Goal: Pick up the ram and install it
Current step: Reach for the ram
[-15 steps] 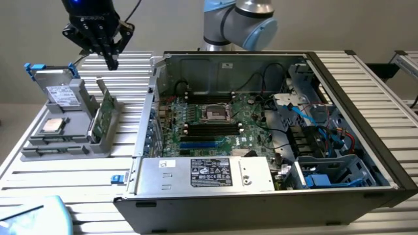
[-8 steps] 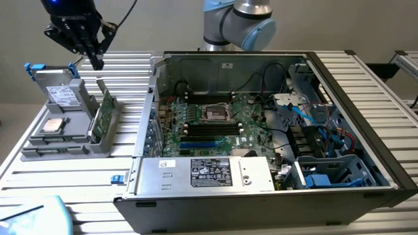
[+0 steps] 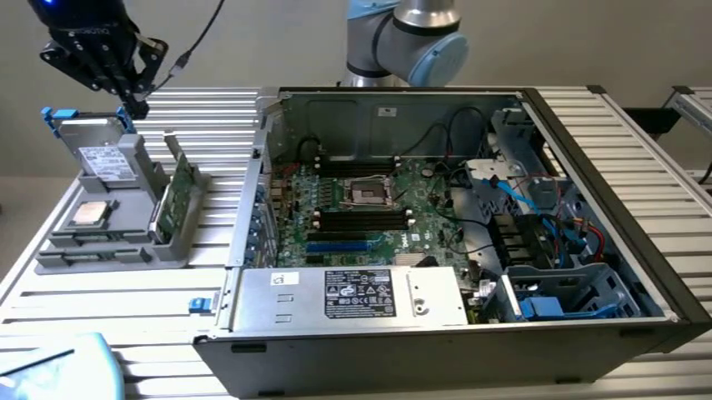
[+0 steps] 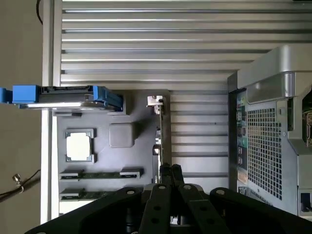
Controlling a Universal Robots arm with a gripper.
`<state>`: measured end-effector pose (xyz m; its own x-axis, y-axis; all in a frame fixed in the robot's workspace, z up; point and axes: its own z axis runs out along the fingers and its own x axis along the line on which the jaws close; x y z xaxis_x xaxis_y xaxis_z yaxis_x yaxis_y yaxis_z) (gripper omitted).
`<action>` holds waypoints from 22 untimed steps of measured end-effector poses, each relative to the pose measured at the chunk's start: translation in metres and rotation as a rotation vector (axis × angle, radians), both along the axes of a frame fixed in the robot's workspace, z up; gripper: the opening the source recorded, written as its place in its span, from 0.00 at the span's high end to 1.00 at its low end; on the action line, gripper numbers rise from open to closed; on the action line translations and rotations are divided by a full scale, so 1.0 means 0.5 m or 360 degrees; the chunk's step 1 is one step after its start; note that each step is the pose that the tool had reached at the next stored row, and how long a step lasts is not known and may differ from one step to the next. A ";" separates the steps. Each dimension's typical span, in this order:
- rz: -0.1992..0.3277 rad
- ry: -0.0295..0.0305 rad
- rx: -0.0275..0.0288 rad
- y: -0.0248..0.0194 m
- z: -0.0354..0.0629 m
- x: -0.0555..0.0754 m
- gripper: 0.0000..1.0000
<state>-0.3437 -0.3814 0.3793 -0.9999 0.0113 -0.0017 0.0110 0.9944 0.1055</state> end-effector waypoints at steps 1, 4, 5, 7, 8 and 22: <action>0.0000 0.00000 0.00023 0.0000 0.000 -0.009 0.89; 0.0000 0.00001 0.00113 -0.0007 -0.001 -0.037 0.89; 0.0000 0.00000 0.00139 -0.0015 -0.002 -0.045 0.89; 0.0000 0.00000 0.00175 -0.0039 -0.002 -0.064 0.89; 0.0000 0.00001 0.00188 -0.0054 -0.002 -0.073 0.89; -0.0001 0.00706 0.00325 -0.0366 -0.004 -0.145 0.89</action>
